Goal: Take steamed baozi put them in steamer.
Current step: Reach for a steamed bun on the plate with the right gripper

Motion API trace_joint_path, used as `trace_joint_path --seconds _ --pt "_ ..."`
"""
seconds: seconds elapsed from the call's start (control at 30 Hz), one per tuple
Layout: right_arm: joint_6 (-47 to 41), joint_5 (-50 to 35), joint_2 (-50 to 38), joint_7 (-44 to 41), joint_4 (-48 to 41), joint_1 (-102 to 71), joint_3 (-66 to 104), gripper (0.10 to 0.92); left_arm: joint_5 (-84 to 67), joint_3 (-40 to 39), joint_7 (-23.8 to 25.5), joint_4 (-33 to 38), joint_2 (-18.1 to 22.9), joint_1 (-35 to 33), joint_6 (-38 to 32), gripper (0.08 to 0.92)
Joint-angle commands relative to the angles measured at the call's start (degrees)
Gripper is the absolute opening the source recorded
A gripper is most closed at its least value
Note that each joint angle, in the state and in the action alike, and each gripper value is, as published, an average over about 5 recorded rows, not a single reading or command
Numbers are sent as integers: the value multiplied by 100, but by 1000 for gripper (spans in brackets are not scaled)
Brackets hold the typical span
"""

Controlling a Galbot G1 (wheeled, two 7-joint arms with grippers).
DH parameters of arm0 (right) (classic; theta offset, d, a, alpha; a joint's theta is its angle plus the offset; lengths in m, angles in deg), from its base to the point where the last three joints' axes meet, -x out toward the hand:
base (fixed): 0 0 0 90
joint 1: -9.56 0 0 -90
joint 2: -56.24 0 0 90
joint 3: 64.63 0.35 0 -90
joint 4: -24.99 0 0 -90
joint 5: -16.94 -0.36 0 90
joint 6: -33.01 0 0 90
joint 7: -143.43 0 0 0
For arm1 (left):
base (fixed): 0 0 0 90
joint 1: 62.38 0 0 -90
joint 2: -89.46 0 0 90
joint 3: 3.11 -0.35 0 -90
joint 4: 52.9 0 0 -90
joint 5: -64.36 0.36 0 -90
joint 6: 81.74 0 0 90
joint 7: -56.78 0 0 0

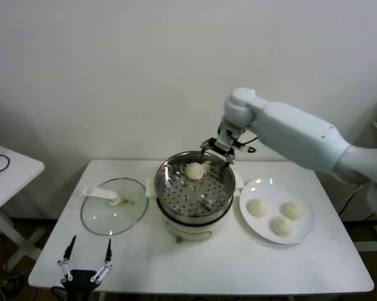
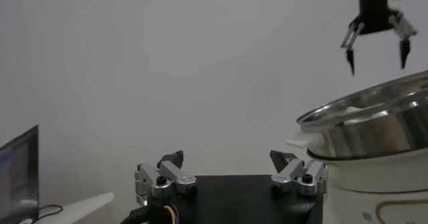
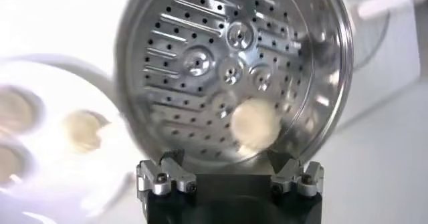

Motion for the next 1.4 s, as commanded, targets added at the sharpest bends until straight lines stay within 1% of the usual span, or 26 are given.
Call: trace_joint_path --seconds 0.03,0.17,0.37,0.5,0.77,1.07,1.4 --pt "-1296 -1367 -909 -399 -329 426 -350 823 28 -12 -1 -3 -28 -30 -33 823" --pt "-1588 -1241 -1048 -413 -386 21 -284 823 37 -21 -3 6 -24 -54 -52 823" --pt "-1844 -849 -1054 -109 -503 -1063 243 823 20 -21 -5 14 -23 -104 -82 823" --pt "-1859 -373 -935 56 -732 -1682 603 823 21 -23 -3 21 -17 -107 -79 823" --pt "-1773 270 -743 305 -1097 -2368 1007 823 28 -21 -1 25 -1 -70 -50 823" --pt "-1658 407 -595 434 -1499 -2705 1309 823 33 -16 2 -21 8 -46 -36 823" --pt "-1599 410 -431 535 -1667 -2921 1534 823 52 -31 9 -78 24 -5 -31 823"
